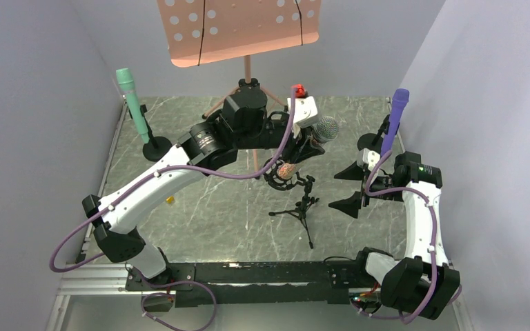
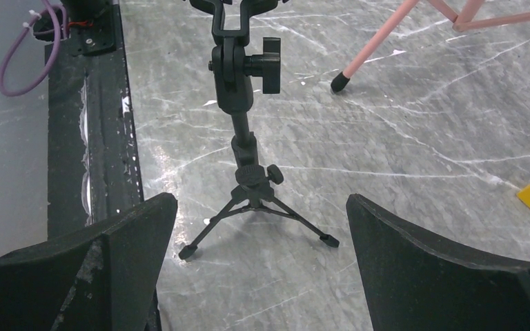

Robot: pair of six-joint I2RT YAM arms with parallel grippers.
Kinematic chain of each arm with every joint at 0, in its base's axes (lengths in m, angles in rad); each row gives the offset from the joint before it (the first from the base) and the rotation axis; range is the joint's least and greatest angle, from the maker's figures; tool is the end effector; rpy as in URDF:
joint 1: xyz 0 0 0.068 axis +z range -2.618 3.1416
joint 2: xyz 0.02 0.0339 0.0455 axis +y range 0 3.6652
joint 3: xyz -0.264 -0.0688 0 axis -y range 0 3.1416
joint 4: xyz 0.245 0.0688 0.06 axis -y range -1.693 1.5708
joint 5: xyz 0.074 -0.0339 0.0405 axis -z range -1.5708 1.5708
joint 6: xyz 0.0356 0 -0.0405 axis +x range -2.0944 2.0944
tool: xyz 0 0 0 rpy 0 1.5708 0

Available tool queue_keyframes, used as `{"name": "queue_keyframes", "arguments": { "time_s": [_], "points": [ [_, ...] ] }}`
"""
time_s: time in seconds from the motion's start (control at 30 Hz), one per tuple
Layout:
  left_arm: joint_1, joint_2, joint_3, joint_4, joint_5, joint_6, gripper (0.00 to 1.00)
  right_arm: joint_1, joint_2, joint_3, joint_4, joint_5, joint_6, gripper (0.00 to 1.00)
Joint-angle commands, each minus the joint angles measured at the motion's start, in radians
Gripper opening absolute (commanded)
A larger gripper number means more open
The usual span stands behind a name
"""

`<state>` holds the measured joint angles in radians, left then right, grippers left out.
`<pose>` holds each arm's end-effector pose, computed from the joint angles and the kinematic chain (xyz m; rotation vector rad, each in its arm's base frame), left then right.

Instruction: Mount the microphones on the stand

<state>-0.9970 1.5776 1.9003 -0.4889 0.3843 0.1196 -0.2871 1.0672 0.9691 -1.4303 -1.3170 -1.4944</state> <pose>0.1737 -0.2933 0.4944 1.2066 1.3717 -0.9654 0.1496 -0.0082 0.2976 -1.1181 1.5659 0.9043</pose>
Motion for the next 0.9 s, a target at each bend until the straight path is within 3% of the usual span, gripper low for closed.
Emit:
{"name": "queue_keyframes", "arguments": {
  "time_s": [0.0,0.5,0.87],
  "points": [
    [0.004,0.005,-0.049,-0.032,0.002,0.022,0.00,0.002,0.002,0.005,-0.013,-0.019,-0.043,1.00],
    [0.101,-0.049,-0.132,0.106,0.178,-0.111,0.00,0.002,0.015,0.008,-0.039,-0.021,-0.070,1.00],
    [0.110,-0.202,-0.333,0.368,0.086,-0.267,0.00,0.002,0.021,0.009,-0.051,-0.022,-0.084,1.00]
  ]
}}
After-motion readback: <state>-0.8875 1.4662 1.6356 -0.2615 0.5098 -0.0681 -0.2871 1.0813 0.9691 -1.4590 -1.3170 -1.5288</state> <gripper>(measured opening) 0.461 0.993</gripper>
